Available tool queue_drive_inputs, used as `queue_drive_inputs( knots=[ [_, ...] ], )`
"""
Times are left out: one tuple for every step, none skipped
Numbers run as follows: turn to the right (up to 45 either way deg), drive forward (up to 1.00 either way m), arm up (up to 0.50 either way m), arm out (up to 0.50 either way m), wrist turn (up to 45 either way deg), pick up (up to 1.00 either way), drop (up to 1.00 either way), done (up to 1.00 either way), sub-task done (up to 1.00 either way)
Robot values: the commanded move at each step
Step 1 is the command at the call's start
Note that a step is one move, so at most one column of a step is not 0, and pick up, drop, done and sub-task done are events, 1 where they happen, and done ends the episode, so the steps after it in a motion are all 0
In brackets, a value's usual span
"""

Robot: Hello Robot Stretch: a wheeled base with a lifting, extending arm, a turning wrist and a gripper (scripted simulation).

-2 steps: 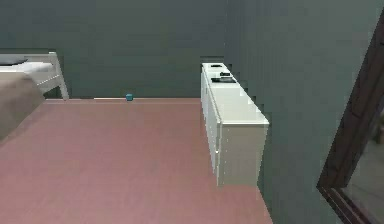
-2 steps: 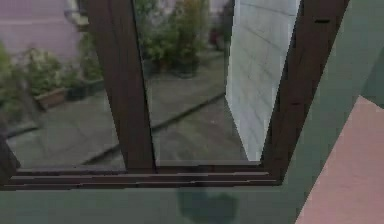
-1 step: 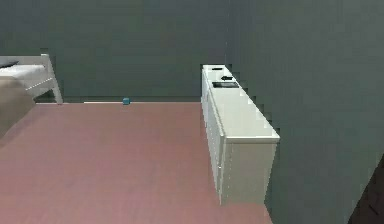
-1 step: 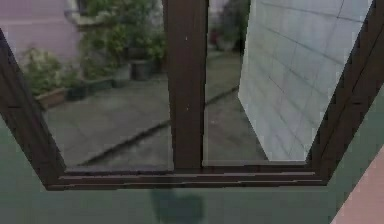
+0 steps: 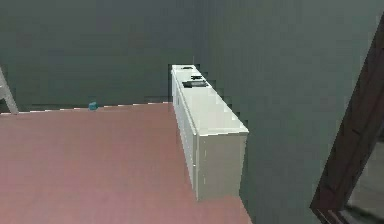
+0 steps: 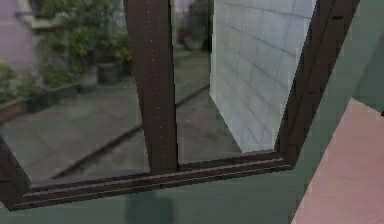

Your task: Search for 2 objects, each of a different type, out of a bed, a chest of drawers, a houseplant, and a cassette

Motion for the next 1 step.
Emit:
queue_drive_inputs(
  knots=[
    [3.0, 0.00, 0.00, 0.00, 0.0, 0.00, 0.00, 0.00, 0.00]
  ],
)
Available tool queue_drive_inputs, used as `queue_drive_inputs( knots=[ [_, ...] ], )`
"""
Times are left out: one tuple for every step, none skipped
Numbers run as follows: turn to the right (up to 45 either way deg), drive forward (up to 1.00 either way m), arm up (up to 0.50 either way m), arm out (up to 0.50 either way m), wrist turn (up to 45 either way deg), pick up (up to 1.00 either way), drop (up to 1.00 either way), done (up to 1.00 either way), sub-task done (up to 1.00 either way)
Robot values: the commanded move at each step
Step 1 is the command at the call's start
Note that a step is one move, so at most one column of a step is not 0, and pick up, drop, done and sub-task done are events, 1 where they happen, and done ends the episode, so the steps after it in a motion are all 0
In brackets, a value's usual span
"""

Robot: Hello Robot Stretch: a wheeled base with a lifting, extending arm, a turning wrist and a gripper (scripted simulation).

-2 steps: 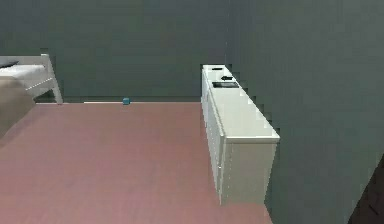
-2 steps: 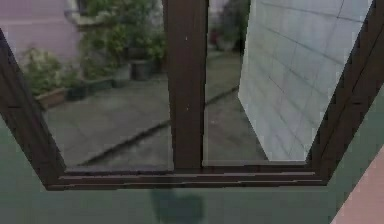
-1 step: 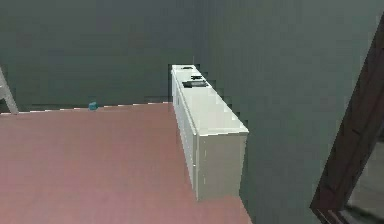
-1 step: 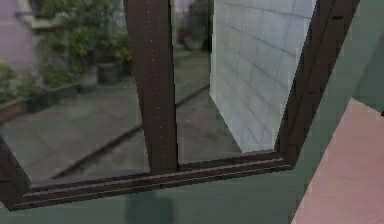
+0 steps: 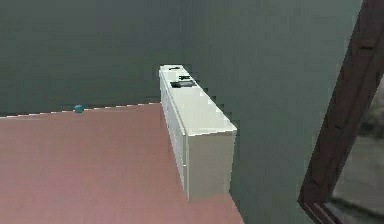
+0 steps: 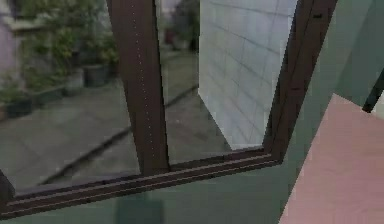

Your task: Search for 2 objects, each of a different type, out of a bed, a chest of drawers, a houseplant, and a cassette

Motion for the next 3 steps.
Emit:
queue_drive_inputs(
  knots=[
    [0.0, 0.45, 0.00, 0.00, 0.0, 0.00, 0.00, 0.00, 0.00],
    [0.0, 0.00, 0.00, 0.00, 0.0, 0.00, 0.00, 0.00, 1.00],
    [-45.0, 0.00, 0.00, 0.00, 0.0, 0.00, 0.00, 0.00, 0.00]
  ],
)
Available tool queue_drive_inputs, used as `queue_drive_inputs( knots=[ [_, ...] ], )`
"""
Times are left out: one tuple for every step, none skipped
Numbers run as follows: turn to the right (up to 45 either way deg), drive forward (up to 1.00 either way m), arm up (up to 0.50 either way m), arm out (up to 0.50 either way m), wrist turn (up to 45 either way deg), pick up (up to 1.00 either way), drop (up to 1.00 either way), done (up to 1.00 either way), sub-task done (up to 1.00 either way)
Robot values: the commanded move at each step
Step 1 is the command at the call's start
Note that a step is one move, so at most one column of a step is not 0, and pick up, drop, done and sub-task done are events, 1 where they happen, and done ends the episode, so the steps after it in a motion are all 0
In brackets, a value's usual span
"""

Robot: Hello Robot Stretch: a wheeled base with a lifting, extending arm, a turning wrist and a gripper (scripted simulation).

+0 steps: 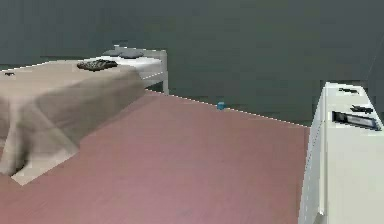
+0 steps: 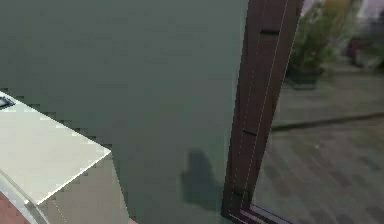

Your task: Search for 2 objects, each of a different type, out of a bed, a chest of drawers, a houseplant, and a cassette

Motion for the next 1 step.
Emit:
queue_drive_inputs(
  knots=[
    [-6.0, 0.00, 0.00, 0.00, 0.0, 0.00, 0.00, 0.00, 0.00]
  ],
)
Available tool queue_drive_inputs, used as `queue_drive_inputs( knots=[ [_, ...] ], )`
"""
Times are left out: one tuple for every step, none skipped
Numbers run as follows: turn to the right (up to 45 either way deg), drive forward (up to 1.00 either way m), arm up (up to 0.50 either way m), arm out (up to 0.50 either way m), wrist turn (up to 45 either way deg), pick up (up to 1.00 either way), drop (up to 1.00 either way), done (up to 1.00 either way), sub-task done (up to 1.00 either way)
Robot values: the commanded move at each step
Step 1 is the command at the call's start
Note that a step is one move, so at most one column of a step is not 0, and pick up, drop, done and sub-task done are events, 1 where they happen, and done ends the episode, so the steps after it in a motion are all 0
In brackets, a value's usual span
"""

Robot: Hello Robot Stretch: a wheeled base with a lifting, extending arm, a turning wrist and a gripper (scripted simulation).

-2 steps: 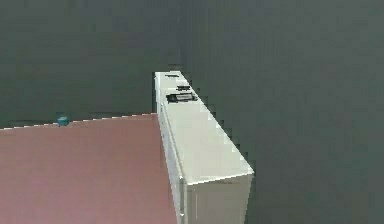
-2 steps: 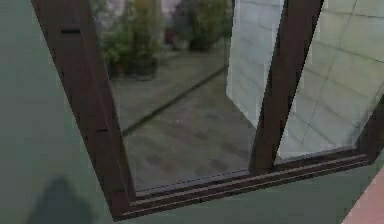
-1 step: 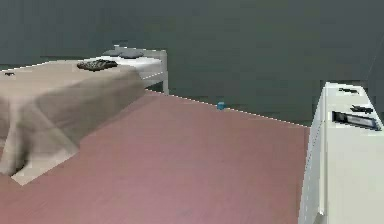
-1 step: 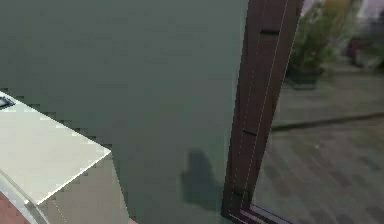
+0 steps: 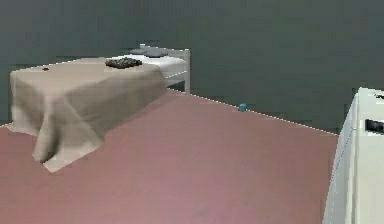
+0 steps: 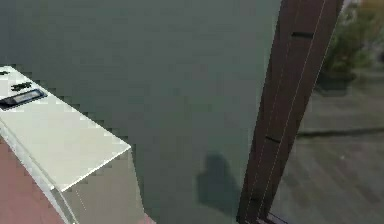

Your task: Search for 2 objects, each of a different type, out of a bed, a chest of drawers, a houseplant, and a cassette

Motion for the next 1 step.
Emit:
queue_drive_inputs(
  knots=[
    [0.0, 0.75, 0.00, 0.00, 0.0, 0.00, 0.00, 0.00, 0.00]
  ],
)
